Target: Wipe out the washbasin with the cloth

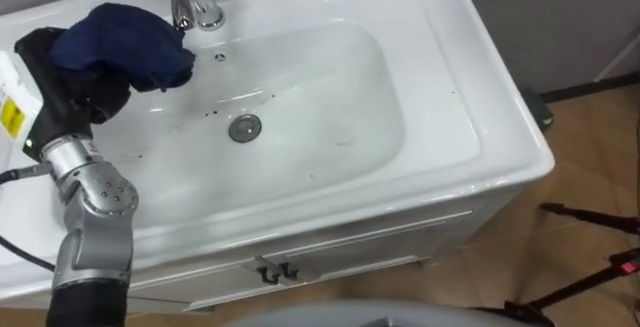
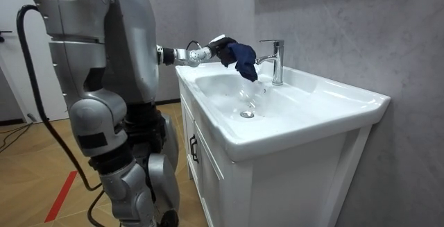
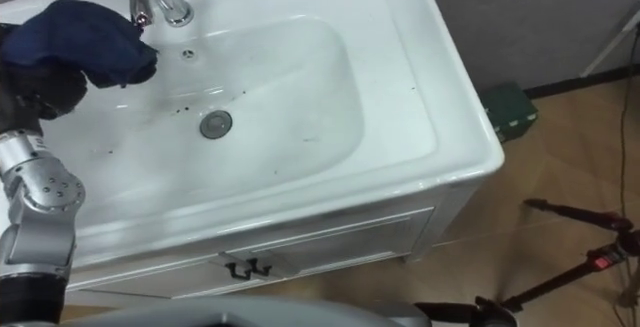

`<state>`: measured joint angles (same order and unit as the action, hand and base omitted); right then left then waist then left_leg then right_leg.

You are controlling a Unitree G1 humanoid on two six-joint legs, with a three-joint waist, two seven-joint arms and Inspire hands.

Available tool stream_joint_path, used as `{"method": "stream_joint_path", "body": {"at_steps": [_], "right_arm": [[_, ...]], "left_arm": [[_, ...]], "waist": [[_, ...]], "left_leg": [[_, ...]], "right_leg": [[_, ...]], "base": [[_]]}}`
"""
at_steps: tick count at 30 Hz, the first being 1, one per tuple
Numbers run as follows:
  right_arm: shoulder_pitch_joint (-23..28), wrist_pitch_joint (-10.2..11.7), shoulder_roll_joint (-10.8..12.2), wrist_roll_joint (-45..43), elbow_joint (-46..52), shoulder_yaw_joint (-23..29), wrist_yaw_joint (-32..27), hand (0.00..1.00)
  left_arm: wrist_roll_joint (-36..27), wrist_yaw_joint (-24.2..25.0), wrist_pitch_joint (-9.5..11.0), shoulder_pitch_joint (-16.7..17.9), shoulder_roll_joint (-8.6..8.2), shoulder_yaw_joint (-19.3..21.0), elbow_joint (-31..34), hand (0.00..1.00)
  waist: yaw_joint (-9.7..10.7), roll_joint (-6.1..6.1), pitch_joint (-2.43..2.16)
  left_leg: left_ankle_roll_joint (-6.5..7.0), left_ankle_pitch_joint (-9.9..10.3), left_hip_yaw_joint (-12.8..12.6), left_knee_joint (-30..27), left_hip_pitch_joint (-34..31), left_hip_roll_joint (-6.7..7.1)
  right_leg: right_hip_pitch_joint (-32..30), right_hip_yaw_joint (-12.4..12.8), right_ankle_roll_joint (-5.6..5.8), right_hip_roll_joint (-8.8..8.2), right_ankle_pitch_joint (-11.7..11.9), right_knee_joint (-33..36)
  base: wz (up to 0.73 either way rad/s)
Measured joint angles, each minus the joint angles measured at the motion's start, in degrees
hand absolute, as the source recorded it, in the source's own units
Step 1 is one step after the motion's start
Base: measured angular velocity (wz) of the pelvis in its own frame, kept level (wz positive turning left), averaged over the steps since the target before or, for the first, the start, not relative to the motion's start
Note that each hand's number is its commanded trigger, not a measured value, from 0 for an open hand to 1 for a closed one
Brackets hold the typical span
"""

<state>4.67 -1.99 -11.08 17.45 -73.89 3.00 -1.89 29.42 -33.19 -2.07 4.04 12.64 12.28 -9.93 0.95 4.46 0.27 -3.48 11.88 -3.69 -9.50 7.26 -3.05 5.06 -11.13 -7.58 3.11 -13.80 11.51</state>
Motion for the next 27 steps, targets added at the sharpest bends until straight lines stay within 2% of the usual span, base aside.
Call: {"method": "stream_joint_path", "body": {"at_steps": [4,7,9,11,16,21,24,27], "right_arm": [[0.0,0.1,0.0,0.0,-0.1,0.0,0.0,0.0],[0.2,0.1,-0.1,0.0,-0.4,0.1,-0.1,0.0],[0.7,0.1,-0.1,-0.4,0.0,0.6,0.0,0.0],[1.2,0.1,-0.3,-1.4,0.3,0.8,0.0,0.0],[1.2,0.1,-0.6,-2.3,0.4,1.7,0.0,0.0],[1.2,0.1,-0.7,-2.6,0.6,2.0,0.0,0.0],[2.3,0.1,-0.9,-2.8,1.4,2.9,0.0,0.0],[3.9,0.0,-1.0,-3.8,2.6,3.2,0.1,0.0]], "left_arm": [[0.0,-0.4,0.2,0.0,0.01,1.8,1.5,1.0],[-0.1,-1.4,2.1,0.1,0.09,3.1,2.1,1.0],[0.0,-1.7,2.4,0.6,0.1,4.1,2.1,1.0],[-0.1,-1.9,2.4,2.5,0.09,5.7,2.0,1.0],[-0.6,-2.3,2.2,7.2,0.08,6.4,1.8,1.0],[-0.6,-2.3,2.1,9.3,0.08,7.3,0.9,1.0],[-0.6,-2.4,2.2,9.8,0.08,8.5,-1.1,1.0],[-1.1,-2.4,2.1,11.3,0.08,9.3,-2.6,1.0]], "waist": [[-0.4,0.0,-0.02],[-1.6,0.1,-0.1],[-2.5,0.23,-0.24],[-3.0,0.4,-0.4],[-3.1,0.3,-0.51],[-3.1,0.06,-0.67],[-4.2,0.1,-0.69],[-4.4,0.17,-0.69]], "left_leg": [[0.0,0.0,0.0,-0.1,-0.1,0.01],[0.0,0.0,0.0,-0.1,0.0,0.0],[0.0,0.0,0.0,0.0,0.0,0.01],[0.0,0.0,0.1,0.0,0.0,0.07],[0.0,0.0,1.1,0.0,-0.1,0.23],[0.0,0.0,2.3,-0.1,-0.2,0.3],[0.0,0.0,2.1,0.0,0.4,0.31],[0.01,0.0,1.9,0.0,1.1,0.32]], "right_leg": [[0.0,0.0,0.01,-0.01,0.0,0.0],[-0.1,0.0,0.01,0.03,0.0,0.0],[-0.1,0.2,0.01,0.05,0.0,0.0],[-0.1,0.2,0.01,0.0,0.0,0.0],[0.0,-0.4,0.06,-0.15,0.0,0.0],[0.0,-0.7,0.09,-0.17,0.0,0.1],[0.3,-0.1,0.11,-0.11,0.0,-0.1],[1.2,0.2,0.2,-0.03,0.0,-0.7]], "base": [[0.0],[0.0],[-0.02],[0.0],[0.05],[0.04],[-0.09],[-0.02]]}}
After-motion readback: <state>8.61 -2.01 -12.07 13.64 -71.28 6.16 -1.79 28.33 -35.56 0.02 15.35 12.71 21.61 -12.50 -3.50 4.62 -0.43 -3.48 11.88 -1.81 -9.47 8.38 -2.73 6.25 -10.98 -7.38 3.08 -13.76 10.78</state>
